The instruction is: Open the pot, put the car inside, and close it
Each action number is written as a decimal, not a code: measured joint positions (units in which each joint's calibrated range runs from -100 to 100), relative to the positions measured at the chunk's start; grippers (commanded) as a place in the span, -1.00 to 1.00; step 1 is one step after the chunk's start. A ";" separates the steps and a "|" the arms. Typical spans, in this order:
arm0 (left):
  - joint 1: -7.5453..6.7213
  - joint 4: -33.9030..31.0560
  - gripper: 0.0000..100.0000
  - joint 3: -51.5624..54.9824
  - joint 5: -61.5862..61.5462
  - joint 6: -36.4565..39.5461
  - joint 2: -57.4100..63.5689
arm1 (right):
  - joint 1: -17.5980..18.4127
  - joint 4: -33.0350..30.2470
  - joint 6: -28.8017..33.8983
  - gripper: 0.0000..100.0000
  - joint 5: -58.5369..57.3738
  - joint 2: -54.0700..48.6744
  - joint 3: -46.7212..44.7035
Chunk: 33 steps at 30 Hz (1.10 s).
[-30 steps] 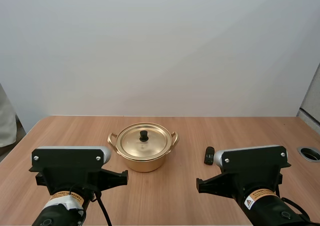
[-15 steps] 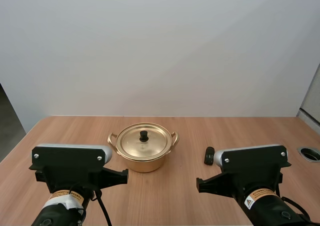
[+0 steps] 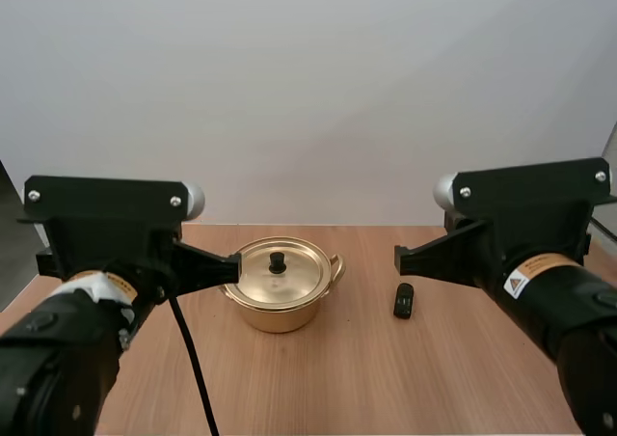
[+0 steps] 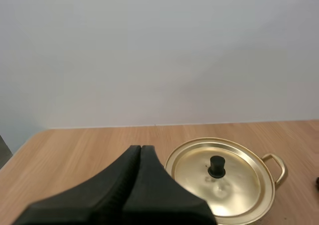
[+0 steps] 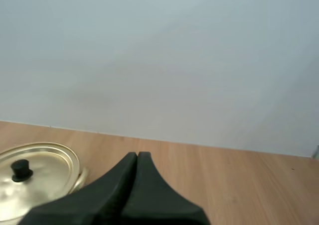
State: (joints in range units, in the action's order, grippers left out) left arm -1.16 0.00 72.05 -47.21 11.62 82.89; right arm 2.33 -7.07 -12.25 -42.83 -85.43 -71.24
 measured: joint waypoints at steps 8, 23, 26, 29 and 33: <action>0.00 3.36 -1.00 -14.11 -18.80 0.11 -15.08 | 0.03 -6.78 0.00 -1.00 -9.43 14.99 10.27; -0.17 20.90 -0.77 -20.58 -12.82 -19.40 -41.58 | 0.03 -7.10 -1.09 -0.87 -6.87 27.40 10.53; -1.09 21.16 -0.01 -24.17 -17.60 -23.78 -46.72 | 0.03 -7.10 -2.08 0.38 -5.45 31.31 10.53; -2.36 21.24 0.86 -28.64 -20.23 -28.44 -51.43 | 0.03 -8.34 -2.61 1.00 -3.35 35.87 10.53; -4.18 21.52 0.85 -33.41 -22.63 -34.00 -55.84 | 0.03 -10.57 -2.61 1.00 -4.20 41.11 10.53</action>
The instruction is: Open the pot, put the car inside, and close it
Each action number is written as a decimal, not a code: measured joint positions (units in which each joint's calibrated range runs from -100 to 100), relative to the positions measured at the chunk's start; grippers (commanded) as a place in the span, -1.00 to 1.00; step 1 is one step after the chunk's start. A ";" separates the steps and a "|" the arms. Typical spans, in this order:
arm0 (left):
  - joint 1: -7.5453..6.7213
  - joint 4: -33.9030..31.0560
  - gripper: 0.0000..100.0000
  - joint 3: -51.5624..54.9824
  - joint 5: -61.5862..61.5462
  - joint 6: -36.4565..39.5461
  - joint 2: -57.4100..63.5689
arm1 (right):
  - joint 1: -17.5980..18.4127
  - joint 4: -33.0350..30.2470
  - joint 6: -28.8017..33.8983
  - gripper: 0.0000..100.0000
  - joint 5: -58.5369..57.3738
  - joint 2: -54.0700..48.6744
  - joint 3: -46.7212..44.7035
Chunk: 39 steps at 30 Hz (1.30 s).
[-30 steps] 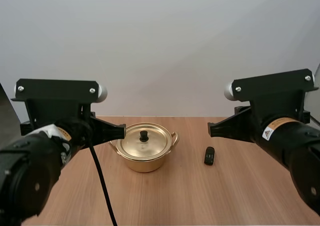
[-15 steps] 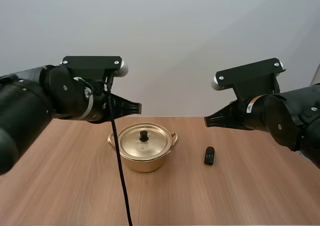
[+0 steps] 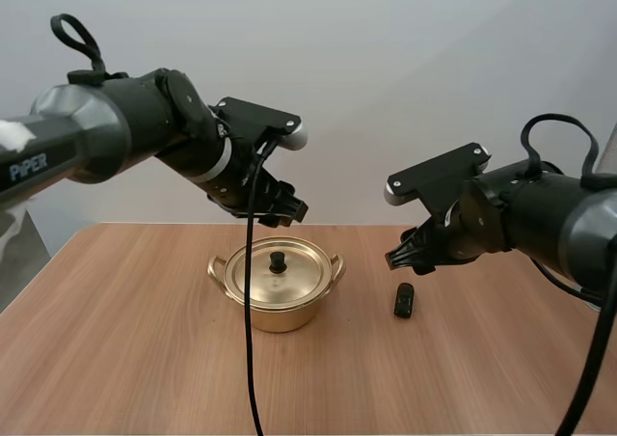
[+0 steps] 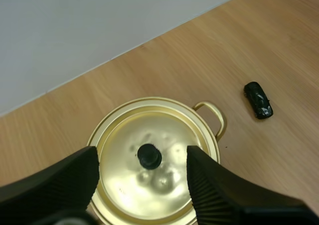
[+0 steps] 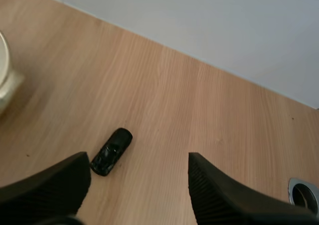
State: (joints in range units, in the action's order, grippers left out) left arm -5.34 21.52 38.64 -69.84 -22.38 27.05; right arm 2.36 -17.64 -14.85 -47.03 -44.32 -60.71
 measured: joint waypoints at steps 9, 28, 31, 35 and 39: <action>-0.78 -0.72 0.84 -2.55 -2.30 -3.10 -9.97 | 0.00 -1.41 0.00 1.00 0.32 2.31 0.00; -0.78 -1.13 0.84 -2.55 1.18 -3.10 -20.89 | 0.00 -1.41 0.00 1.00 0.15 2.31 0.00; -0.78 -1.13 0.84 -2.55 1.18 -3.10 -22.05 | 0.00 -1.41 0.00 1.00 0.15 2.31 0.00; -0.78 -1.13 0.84 -2.55 1.18 -3.10 -23.09 | 0.00 -1.41 0.00 1.00 0.15 2.31 0.00; -0.78 -1.24 0.73 -2.55 1.64 -3.10 -23.73 | 0.00 -1.41 0.00 1.00 0.15 2.31 0.00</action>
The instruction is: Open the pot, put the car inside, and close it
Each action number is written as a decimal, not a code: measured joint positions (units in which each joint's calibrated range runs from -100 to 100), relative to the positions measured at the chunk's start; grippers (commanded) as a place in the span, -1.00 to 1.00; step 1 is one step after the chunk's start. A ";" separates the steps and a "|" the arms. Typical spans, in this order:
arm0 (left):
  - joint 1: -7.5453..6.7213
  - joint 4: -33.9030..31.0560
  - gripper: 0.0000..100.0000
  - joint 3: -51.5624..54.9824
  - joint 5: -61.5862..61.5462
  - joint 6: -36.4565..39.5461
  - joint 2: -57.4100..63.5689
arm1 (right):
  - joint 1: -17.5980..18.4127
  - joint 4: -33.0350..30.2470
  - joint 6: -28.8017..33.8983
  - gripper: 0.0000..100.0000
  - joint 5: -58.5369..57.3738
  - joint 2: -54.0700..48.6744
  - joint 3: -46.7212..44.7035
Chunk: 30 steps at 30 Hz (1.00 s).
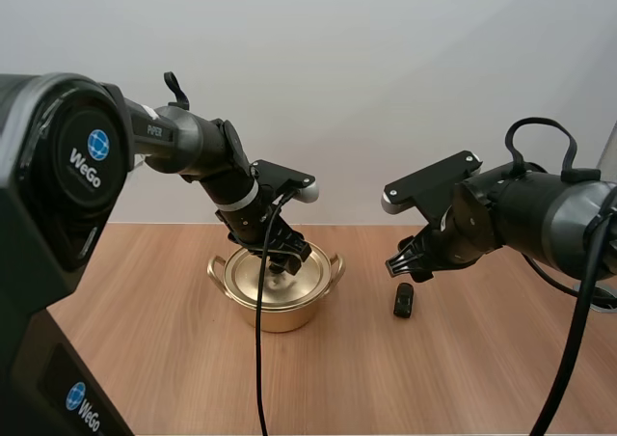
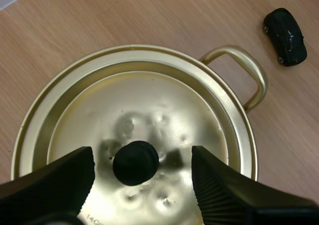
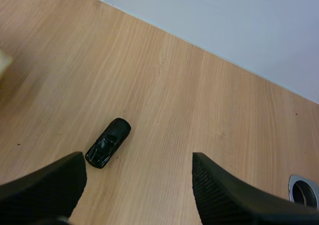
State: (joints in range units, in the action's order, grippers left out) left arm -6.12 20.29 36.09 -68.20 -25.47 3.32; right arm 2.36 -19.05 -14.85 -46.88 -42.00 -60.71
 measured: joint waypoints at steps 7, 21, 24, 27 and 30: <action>0.00 -0.25 -0.09 0.00 0.60 0.00 -0.80 | 0.00 0.12 0.00 1.00 0.00 0.00 0.00; 0.00 -0.34 -1.00 0.00 0.76 0.00 -0.92 | 0.00 0.21 0.00 1.00 -1.06 0.00 0.00; 0.00 -0.79 -1.00 -0.28 -0.17 0.00 -0.92 | 0.00 0.21 0.16 1.00 -3.16 0.17 0.00; 0.00 -1.56 -1.00 -1.71 -3.15 0.43 -0.43 | 0.00 0.34 0.28 1.00 -2.94 0.75 0.05; 0.00 -1.63 -1.00 -4.52 -7.05 1.52 1.19 | 0.00 1.75 0.28 1.00 -1.62 1.84 0.68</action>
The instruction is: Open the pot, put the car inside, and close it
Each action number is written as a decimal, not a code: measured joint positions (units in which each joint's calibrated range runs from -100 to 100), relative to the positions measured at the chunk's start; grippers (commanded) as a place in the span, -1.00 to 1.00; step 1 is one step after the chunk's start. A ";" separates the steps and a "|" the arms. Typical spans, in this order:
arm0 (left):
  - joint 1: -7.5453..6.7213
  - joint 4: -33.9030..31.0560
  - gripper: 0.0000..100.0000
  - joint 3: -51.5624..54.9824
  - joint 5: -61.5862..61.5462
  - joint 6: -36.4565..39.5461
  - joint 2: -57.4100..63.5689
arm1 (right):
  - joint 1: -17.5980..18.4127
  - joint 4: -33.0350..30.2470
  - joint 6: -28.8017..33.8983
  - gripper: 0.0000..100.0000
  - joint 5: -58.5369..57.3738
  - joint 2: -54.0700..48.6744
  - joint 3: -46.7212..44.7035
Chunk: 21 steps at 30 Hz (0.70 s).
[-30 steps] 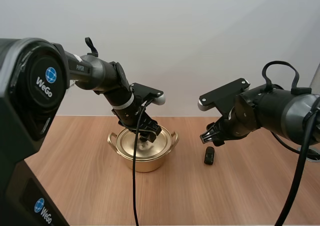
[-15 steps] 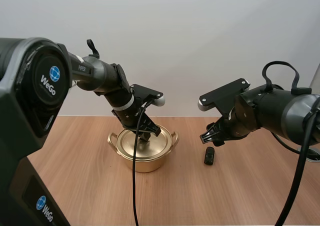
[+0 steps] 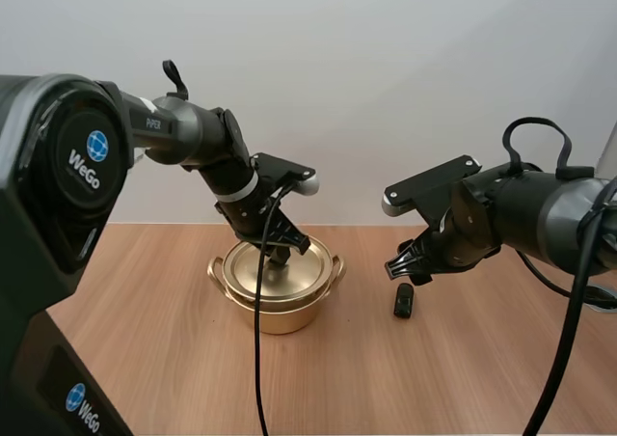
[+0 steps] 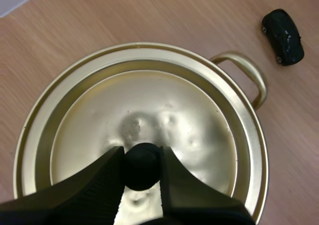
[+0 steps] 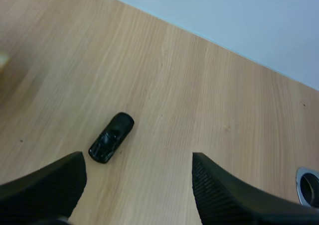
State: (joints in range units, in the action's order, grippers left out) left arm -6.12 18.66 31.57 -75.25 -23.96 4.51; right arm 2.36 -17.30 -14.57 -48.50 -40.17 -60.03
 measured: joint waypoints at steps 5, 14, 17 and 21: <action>0.00 0.00 -1.00 -5.66 -8.69 0.00 3.69 | 0.00 1.26 0.00 1.00 -1.55 3.70 3.30; 0.00 -3.80 -1.00 -17.15 -19.84 2.51 13.76 | 0.00 3.03 0.00 1.00 -6.43 13.33 12.05; 0.00 -5.57 -1.00 -20.42 -20.21 3.94 17.55 | 0.00 4.03 0.00 1.00 -6.96 16.40 13.29; 0.00 -6.16 -1.00 -24.25 -22.16 4.37 22.25 | 0.00 4.59 -0.23 1.00 -5.21 21.31 13.45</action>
State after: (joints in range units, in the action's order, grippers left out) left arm -6.12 12.50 7.32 -97.41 -19.59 26.77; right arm 2.36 -12.71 -14.80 -53.72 -18.86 -46.58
